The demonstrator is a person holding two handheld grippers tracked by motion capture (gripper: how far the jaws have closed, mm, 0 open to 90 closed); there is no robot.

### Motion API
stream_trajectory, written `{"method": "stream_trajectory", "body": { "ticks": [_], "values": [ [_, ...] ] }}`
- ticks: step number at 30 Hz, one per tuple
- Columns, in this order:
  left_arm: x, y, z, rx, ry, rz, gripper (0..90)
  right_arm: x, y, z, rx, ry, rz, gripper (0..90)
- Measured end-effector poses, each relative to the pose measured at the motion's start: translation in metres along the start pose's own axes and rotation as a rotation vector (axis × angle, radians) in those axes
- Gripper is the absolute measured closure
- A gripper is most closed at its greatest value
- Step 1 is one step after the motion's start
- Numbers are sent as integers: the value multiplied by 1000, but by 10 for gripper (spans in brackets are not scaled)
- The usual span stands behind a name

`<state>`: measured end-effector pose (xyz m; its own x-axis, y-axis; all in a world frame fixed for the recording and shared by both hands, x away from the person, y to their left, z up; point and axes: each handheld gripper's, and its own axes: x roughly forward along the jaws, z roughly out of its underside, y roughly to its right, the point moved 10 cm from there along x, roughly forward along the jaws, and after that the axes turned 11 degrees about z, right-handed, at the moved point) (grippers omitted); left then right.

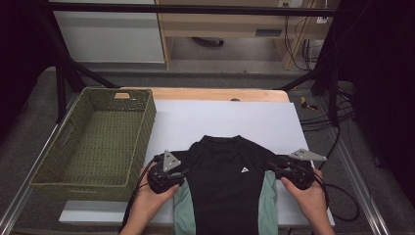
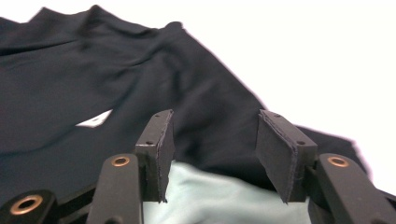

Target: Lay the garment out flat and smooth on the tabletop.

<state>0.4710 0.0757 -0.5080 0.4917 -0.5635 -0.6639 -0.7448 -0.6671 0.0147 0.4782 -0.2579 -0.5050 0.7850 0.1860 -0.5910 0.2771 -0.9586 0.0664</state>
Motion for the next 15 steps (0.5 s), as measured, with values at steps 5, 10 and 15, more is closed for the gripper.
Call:
{"method": "stream_trajectory", "body": {
  "ticks": [5, 10, 15],
  "values": [
    [15, -16, -6, -8, -25, -28, 504, 12, 30, -5, 7, -37, 61, 466],
    [26, -21, -12, -15, -17, -39, 497, 22, 56, 3, 40, -82, 110, 431],
    [27, -23, -14, -26, 0, -43, 501, 20, 62, 15, 68, -100, 101, 432]
  ]
}}
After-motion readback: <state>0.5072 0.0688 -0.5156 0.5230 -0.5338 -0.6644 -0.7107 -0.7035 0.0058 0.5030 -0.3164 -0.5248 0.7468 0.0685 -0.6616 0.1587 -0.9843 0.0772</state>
